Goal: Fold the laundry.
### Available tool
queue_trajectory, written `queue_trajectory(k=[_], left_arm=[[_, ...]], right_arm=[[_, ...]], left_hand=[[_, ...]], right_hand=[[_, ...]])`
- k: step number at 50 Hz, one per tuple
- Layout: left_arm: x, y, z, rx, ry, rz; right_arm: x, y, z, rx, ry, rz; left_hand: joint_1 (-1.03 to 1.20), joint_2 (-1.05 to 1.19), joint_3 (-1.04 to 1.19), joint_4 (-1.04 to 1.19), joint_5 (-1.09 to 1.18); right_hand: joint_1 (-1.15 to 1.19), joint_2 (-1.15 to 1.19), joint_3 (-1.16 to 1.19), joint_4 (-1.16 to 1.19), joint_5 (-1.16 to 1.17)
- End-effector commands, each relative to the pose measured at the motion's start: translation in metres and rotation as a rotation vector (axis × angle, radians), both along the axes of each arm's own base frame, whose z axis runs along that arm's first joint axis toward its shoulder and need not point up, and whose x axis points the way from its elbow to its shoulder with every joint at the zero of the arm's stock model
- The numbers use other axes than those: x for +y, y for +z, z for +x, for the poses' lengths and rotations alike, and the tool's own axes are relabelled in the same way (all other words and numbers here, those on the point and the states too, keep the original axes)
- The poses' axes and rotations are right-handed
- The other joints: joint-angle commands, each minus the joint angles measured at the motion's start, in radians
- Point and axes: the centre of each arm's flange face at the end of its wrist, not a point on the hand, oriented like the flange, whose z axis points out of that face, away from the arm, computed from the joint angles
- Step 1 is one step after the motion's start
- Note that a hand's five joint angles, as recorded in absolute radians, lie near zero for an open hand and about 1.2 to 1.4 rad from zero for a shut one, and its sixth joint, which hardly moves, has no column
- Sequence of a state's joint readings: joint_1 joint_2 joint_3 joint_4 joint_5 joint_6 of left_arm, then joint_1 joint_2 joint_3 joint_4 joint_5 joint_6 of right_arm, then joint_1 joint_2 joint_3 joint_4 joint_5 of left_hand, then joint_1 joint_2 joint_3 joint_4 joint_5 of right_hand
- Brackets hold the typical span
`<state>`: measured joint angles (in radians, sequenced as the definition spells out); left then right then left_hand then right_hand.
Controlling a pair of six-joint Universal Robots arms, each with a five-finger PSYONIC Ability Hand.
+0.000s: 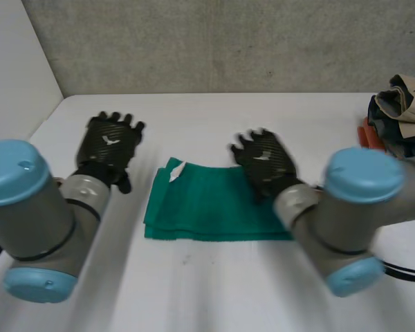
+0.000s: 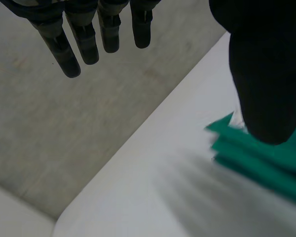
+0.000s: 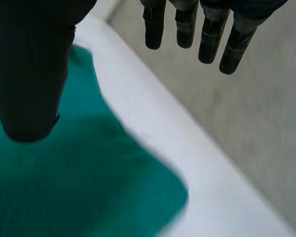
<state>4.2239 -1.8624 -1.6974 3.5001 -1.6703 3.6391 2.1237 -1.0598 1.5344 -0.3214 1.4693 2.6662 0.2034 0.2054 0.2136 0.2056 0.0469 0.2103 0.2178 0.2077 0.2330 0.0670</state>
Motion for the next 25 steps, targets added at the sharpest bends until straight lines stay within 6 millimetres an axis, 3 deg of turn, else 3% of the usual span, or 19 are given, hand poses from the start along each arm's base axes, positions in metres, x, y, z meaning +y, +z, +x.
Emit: queue_trajectory(k=[1, 7, 11, 12, 15, 19, 23, 24, 25], left_arm=[[0.029, -0.013, -0.052, -0.001, -0.159, 0.013], [0.036, -0.03, -0.072, -0.024, -0.207, 0.043], [0.035, -0.033, -0.071, -0.028, -0.201, 0.051], [0.036, -0.034, -0.07, -0.03, -0.199, 0.053], [0.031, -0.032, -0.061, -0.031, -0.16, 0.056], [0.023, -0.018, -0.038, -0.021, -0.071, 0.043], [0.015, -0.008, -0.015, -0.013, -0.005, 0.034], [0.013, -0.004, -0.008, -0.006, 0.015, 0.026], [0.012, -0.002, -0.005, -0.004, 0.025, 0.023]], right_arm=[[0.0, -0.027, -0.057, 0.054, -0.128, 0.242], [-0.01, -0.052, -0.068, 0.074, -0.155, 0.304], [-0.02, -0.058, -0.067, 0.102, -0.164, 0.288], [-0.023, -0.055, -0.064, 0.102, -0.16, 0.263], [-0.032, -0.046, -0.063, 0.086, -0.171, 0.216], [-0.047, -0.018, -0.056, 0.039, -0.197, 0.089], [-0.038, 0.016, -0.027, -0.025, -0.122, -0.006], [-0.024, 0.022, -0.004, -0.039, -0.049, -0.029], [-0.019, 0.024, 0.005, -0.045, -0.02, -0.038]], left_hand=[[-0.025, -0.027, -0.035, -0.027, -0.043], [-0.025, -0.027, -0.035, -0.027, -0.043], [-0.022, -0.024, -0.032, -0.024, -0.04], [-0.022, -0.024, -0.032, -0.024, -0.04], [-0.022, -0.024, -0.032, -0.024, -0.04], [-0.028, -0.03, -0.038, -0.03, -0.046], [-0.028, -0.03, -0.038, -0.03, -0.046], [-0.028, -0.03, -0.038, -0.03, -0.046], [-0.029, -0.031, -0.039, -0.031, -0.047]], right_hand=[[-0.036, -0.043, -0.033, -0.058, -0.067], [0.32, 0.313, 0.323, 0.297, 0.289], [0.883, 0.876, 0.886, 0.861, 0.852], [1.183, 1.175, 1.186, 1.16, 1.152], [1.186, 1.178, 1.189, 1.163, 1.155], [1.186, 1.178, 1.189, 1.163, 1.155], [1.186, 1.178, 1.189, 1.163, 1.155], [1.186, 1.178, 1.189, 1.163, 1.155], [1.186, 1.178, 1.189, 1.163, 1.155]])
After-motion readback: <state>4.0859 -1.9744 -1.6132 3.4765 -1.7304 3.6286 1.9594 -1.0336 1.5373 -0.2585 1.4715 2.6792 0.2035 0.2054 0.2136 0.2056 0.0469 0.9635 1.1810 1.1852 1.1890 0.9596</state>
